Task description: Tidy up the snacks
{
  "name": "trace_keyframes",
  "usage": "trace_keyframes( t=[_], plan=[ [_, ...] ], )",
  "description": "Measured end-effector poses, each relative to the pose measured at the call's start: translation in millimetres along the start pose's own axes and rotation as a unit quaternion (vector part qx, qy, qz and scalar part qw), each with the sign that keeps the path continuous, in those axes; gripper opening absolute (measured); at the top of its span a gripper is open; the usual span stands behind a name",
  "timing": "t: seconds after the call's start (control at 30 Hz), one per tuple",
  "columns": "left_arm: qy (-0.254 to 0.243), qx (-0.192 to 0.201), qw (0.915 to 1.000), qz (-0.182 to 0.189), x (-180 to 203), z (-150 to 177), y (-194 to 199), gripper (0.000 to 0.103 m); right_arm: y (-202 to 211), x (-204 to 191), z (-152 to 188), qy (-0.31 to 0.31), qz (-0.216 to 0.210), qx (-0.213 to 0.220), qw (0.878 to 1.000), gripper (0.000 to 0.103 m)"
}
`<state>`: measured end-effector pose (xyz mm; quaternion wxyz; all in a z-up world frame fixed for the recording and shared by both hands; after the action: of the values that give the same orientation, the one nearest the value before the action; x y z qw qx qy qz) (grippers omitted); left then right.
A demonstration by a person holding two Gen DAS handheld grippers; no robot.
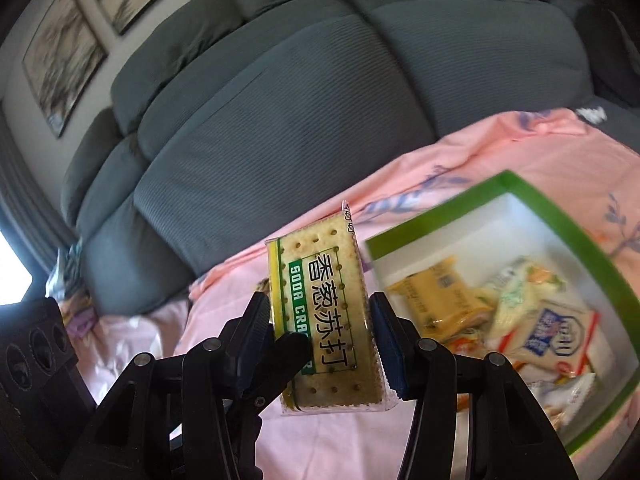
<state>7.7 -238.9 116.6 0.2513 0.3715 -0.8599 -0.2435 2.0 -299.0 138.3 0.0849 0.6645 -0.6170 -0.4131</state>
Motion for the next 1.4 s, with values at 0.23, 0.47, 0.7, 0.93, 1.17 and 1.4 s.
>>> trace_keyframes(
  t=[0.23, 0.47, 0.7, 0.93, 1.17, 1.4],
  plan=[
    [-0.017, -0.045, 0.9972, 0.058, 35, -4, -49, 0.019, 11, 61, -6, -0.073, 0.053, 0.008, 0.996, 0.055],
    [0.0, -0.097, 0.991, 0.093, 48, 7, -85, 0.019, 7, 98, 0, -0.115, 0.103, -0.02, 0.988, 0.055],
    [0.029, -0.124, 0.9856, 0.112, 47, 16, -88, 0.039, 7, 107, 3, -0.123, 0.13, -0.029, 0.983, 0.055],
    [0.034, -0.087, 0.9934, 0.066, -3, 20, -21, 0.077, 26, 76, 7, -0.089, 0.123, 0.011, 0.988, 0.072],
    [0.049, -0.088, 0.9937, -0.049, -105, 47, 20, 0.083, 43, 22, 46, -0.104, 0.107, 0.002, 0.989, 0.083],
    [0.129, -0.096, 0.9789, -0.126, -178, 69, 12, 0.083, 85, -1, 90, -0.112, 0.16, 0.049, 0.979, 0.083]
  ],
)
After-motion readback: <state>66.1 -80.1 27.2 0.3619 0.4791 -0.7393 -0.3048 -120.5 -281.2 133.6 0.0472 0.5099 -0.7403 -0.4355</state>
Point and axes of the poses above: each gripper's, at about its wrist camera, not at the fingertips, and y roughly against the way its jaws point, x to its right, z to its underside, the point moved 5 cm from there along -y, roughly the way its jaws point, and after that the axes turned 6 degrees about -x, right-handed, at the moved point
